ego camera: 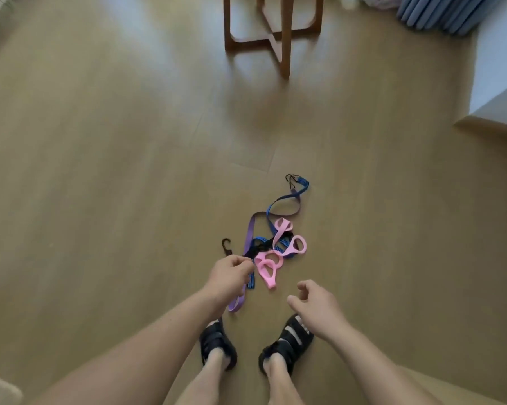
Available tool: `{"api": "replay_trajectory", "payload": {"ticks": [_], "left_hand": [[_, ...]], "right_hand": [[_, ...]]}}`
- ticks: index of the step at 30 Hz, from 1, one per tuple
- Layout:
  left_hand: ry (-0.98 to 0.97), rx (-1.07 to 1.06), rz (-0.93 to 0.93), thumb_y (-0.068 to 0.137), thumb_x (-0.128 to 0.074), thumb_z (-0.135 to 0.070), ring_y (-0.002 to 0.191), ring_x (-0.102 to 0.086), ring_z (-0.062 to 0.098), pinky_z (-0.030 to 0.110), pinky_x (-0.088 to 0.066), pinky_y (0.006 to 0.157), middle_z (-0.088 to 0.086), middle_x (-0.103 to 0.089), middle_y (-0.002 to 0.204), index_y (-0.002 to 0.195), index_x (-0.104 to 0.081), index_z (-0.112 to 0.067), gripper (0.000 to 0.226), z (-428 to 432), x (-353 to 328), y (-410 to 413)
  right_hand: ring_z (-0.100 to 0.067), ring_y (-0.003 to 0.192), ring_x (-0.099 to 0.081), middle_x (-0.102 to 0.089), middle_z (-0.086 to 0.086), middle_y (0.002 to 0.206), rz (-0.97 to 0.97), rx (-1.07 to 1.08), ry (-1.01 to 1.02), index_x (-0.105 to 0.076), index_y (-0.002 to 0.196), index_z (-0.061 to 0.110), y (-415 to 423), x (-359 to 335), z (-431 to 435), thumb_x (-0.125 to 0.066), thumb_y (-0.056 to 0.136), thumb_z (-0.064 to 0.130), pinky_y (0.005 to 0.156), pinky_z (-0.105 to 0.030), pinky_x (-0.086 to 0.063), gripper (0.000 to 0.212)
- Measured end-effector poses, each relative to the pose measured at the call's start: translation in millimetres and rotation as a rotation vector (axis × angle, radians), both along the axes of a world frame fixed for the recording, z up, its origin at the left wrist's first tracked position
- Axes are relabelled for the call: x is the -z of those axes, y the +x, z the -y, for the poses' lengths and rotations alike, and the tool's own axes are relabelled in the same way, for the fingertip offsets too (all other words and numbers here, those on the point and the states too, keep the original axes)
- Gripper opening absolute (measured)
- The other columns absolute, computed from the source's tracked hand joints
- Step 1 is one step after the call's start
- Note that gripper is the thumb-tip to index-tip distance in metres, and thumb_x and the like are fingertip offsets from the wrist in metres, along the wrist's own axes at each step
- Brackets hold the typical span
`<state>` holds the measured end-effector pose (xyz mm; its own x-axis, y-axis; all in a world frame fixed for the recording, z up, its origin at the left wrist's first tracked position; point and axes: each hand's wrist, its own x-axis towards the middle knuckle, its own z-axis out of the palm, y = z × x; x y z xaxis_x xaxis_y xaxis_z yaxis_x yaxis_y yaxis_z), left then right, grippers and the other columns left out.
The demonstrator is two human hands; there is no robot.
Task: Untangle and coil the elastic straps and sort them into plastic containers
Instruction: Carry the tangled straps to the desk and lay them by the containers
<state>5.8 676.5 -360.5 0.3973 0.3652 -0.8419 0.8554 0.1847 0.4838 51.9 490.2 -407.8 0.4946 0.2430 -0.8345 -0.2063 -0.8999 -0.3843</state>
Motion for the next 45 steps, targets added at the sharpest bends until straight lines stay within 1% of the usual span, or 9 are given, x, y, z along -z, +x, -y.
{"api": "replay_trajectory", "payload": {"ticks": [10, 17, 20, 25, 29, 32, 34, 39, 45], "left_hand": [[0.006, 0.147, -0.120, 0.089, -0.058, -0.015, 0.080, -0.058, 0.020, 0.033, -0.048, 0.073, 0.000, -0.065, 0.085, 0.091, -0.068, -0.015, 0.010, -24.9, 292.9, -6.7], [0.011, 0.206, -0.116, 0.089, -0.059, -0.014, 0.075, -0.061, 0.012, 0.027, -0.047, 0.066, -0.007, -0.067, 0.080, 0.086, -0.067, -0.024, 0.013, -30.5, 401.8, -34.8], [0.019, 0.274, -0.128, 0.090, -0.058, -0.014, 0.071, -0.060, 0.006, 0.019, -0.045, 0.063, -0.008, -0.068, 0.088, 0.094, -0.067, -0.022, 0.013, -29.9, 419.0, -36.0], [0.101, 0.538, -0.022, 0.085, -0.060, -0.010, 0.118, -0.055, 0.008, 0.021, -0.041, 0.097, -0.010, -0.057, 0.133, 0.136, -0.052, -0.024, 0.053, -26.4, 406.1, -32.3], [-0.075, 0.506, 0.279, 0.078, -0.060, -0.005, 0.089, -0.059, -0.007, 0.015, -0.046, 0.073, -0.028, -0.064, 0.100, 0.108, -0.059, -0.051, 0.055, -25.5, 377.8, -2.8], [-0.162, 0.542, 0.212, 0.086, -0.056, -0.023, 0.064, -0.047, 0.008, 0.024, -0.039, 0.063, -0.015, -0.060, 0.074, 0.084, -0.069, -0.037, 0.018, -23.2, 370.6, 10.1], [-0.156, 0.460, 0.181, 0.088, -0.062, -0.027, 0.071, -0.052, 0.012, 0.030, -0.043, 0.071, 0.004, -0.067, 0.082, 0.087, -0.071, -0.023, 0.010, -24.3, 372.5, 9.9], [-0.033, 0.280, 0.383, 0.081, -0.076, -0.012, 0.111, -0.050, -0.019, 0.000, -0.037, 0.087, -0.036, -0.059, 0.114, 0.123, -0.044, -0.052, 0.066, -33.3, 377.6, 19.3], [-0.101, 0.277, 0.290, 0.086, -0.070, -0.026, 0.102, -0.064, 0.012, 0.020, -0.048, 0.090, -0.005, -0.072, 0.104, 0.105, -0.065, -0.026, 0.019, -27.8, 389.6, 20.3]], "right_hand": [[-0.024, 0.102, -0.057, -0.059, -0.010, 0.125, -0.119, 0.151, -0.136, -0.051, 0.130, 0.007, -11.2, 317.0, -40.7, -0.061, 0.093, 0.032, 0.080, -0.031, -0.044, 0.046], [-0.032, 0.121, -0.048, -0.052, -0.011, 0.127, 0.009, 0.151, -0.295, -0.047, 0.129, 0.012, -43.6, 435.1, -71.7, -0.063, 0.088, 0.025, 0.097, -0.041, -0.044, 0.047], [-0.032, 0.114, -0.053, -0.062, -0.009, 0.116, 0.058, 0.152, -0.327, -0.054, 0.116, 0.014, -44.0, 439.9, -74.9, -0.060, 0.089, 0.024, 0.090, -0.040, -0.044, 0.030], [-0.025, 0.079, -0.059, -0.064, -0.003, 0.082, 0.015, 0.406, 0.075, -0.064, 0.084, 0.014, -9.2, 388.2, -84.1, -0.062, 0.087, 0.023, 0.068, -0.034, -0.046, 0.009], [-0.014, 0.057, -0.046, -0.057, -0.004, 0.067, -0.093, 0.610, 0.383, -0.061, 0.076, 0.003, 25.1, 334.7, -93.4, -0.061, 0.086, 0.032, 0.055, -0.026, -0.038, 0.031], [-0.014, 0.053, -0.044, -0.052, 0.000, 0.062, -0.132, 0.698, 0.391, -0.060, 0.077, 0.007, 49.5, 317.3, -98.0, -0.061, 0.092, 0.031, 0.048, -0.023, -0.038, 0.029], [-0.019, 0.058, -0.042, -0.049, -0.003, 0.064, -0.073, 0.769, 0.306, -0.057, 0.075, 0.009, 66.0, 321.2, -98.8, -0.059, 0.093, 0.026, 0.055, -0.029, -0.035, 0.025], [-0.013, 0.042, -0.048, -0.054, 0.000, 0.053, -0.253, 0.904, 0.384, -0.061, 0.072, 0.012, 75.9, 330.7, -116.1, -0.059, 0.089, 0.010, 0.040, -0.019, -0.035, 0.018], [-0.021, 0.040, -0.039, -0.052, -0.012, 0.057, -0.219, 0.735, 0.399, -0.054, 0.074, 0.006, 71.6, 334.0, -117.8, -0.063, 0.092, 0.022, 0.044, -0.025, -0.032, 0.027]]}}
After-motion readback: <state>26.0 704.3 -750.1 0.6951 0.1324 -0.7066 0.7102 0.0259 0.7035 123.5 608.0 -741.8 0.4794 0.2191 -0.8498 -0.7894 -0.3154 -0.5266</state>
